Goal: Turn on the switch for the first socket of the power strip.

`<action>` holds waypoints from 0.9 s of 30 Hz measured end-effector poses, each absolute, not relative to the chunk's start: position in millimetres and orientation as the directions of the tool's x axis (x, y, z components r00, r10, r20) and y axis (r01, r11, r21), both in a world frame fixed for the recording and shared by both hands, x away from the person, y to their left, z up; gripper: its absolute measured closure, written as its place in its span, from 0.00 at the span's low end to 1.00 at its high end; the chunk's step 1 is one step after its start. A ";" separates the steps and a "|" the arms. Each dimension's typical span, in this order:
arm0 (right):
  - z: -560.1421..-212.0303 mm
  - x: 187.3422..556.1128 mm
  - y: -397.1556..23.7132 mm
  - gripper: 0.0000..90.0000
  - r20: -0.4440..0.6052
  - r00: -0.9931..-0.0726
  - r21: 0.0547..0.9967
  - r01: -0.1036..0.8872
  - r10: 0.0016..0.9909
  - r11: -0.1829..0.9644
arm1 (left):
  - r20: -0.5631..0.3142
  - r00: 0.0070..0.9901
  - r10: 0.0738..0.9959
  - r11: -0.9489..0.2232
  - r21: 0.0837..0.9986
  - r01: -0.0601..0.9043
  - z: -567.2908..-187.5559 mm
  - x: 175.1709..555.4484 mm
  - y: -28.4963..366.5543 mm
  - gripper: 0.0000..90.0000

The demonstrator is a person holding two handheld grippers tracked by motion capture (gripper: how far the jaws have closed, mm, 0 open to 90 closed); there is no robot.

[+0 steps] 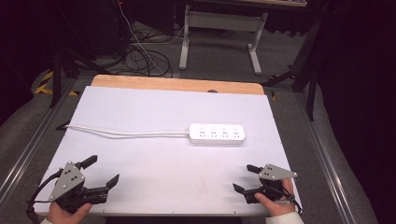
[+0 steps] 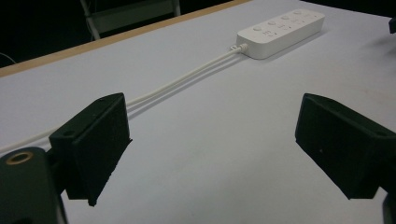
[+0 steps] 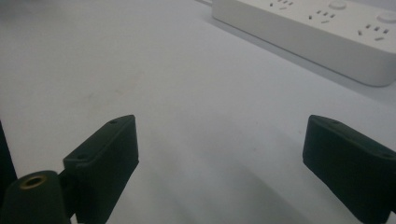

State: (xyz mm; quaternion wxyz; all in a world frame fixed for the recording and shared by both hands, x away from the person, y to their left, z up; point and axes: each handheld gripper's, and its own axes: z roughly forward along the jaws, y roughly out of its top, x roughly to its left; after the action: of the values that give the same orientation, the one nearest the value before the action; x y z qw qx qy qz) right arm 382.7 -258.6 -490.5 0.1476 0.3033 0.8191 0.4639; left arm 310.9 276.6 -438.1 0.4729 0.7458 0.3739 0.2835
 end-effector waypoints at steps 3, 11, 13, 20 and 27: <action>-494.6 379.4 -260.1 0.12 0.049 -0.766 0.845 0.374 0.641 0.383 | 0.085 0.560 0.824 -0.286 0.916 0.282 -439.8 310.7 276.1 0.12; -485.2 381.4 -261.9 0.15 0.027 -0.767 0.868 0.335 0.640 0.366 | 0.062 0.558 0.827 -0.260 0.924 0.282 -443.2 314.6 279.4 0.12; -484.3 379.7 -262.8 0.15 0.015 -0.771 0.867 0.328 0.637 0.376 | 0.074 0.560 0.825 -0.270 0.922 0.276 -443.1 314.7 279.3 0.12; -483.4 378.1 -267.1 0.15 -0.020 -0.760 0.874 0.302 0.650 0.380 | 0.093 0.559 0.824 -0.282 0.923 0.263 -444.0 314.7 278.0 0.12; -484.2 378.5 -267.1 0.18 -0.023 -0.760 0.869 0.306 0.649 0.389 | 0.087 0.542 0.836 -0.281 0.915 0.288 -446.8 318.1 277.6 0.12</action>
State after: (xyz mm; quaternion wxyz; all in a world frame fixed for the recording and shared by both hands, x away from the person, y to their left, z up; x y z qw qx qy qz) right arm 378.5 -267.1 -484.2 0.1832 0.2939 0.8130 0.4680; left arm 318.1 277.6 -446.8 0.4656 0.7443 0.3775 0.2943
